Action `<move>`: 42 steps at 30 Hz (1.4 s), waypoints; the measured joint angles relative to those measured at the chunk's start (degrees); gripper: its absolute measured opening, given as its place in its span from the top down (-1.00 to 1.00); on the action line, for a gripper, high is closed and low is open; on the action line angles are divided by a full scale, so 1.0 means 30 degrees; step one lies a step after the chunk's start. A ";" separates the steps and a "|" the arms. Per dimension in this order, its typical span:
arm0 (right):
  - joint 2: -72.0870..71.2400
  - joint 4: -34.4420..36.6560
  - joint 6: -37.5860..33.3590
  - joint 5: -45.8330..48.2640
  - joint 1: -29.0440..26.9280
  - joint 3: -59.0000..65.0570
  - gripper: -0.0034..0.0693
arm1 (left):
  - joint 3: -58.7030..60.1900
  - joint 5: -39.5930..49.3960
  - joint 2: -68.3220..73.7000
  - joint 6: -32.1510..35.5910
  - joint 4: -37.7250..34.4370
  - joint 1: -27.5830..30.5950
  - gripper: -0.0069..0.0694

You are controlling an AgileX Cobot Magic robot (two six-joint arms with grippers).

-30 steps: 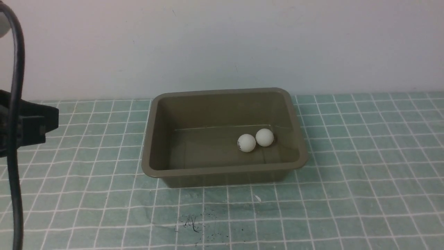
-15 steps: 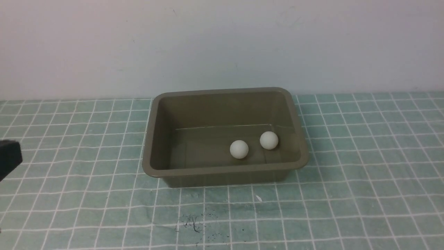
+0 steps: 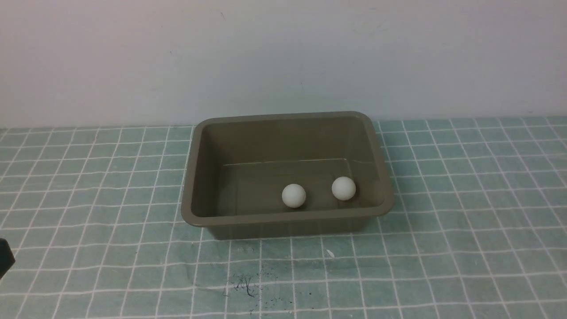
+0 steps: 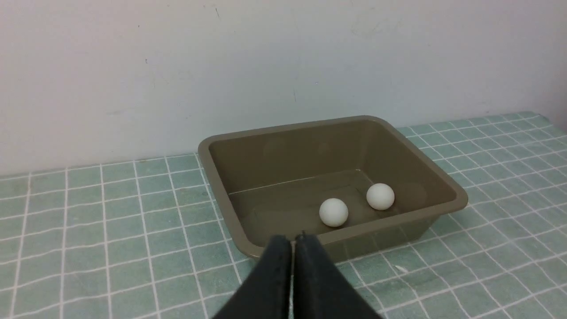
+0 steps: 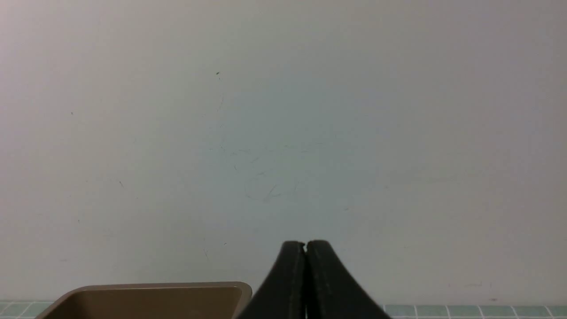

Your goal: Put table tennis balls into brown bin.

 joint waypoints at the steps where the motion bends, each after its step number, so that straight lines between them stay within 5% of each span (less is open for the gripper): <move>1: 0.0000 0.0000 0.0003 0.0000 0.0000 0.0000 0.95 | 0.0000 0.0000 0.0000 0.0051 0.0104 0.0000 0.83; 8: 0.0000 0.0000 0.0003 -0.0006 0.0000 0.0000 0.95 | 0.1729 -0.1977 -0.0706 0.0165 0.2270 0.0273 0.83; 20: 0.0000 -0.0003 0.0003 -0.0022 0.0000 0.0000 0.95 | 1.1530 -0.5426 -0.4574 -0.0177 0.6020 0.2672 0.83; 42: 0.0000 -0.0020 0.0021 -0.0040 0.0000 0.0000 0.95 | 1.1731 -0.5999 -0.4574 -0.0180 0.6114 0.2672 0.83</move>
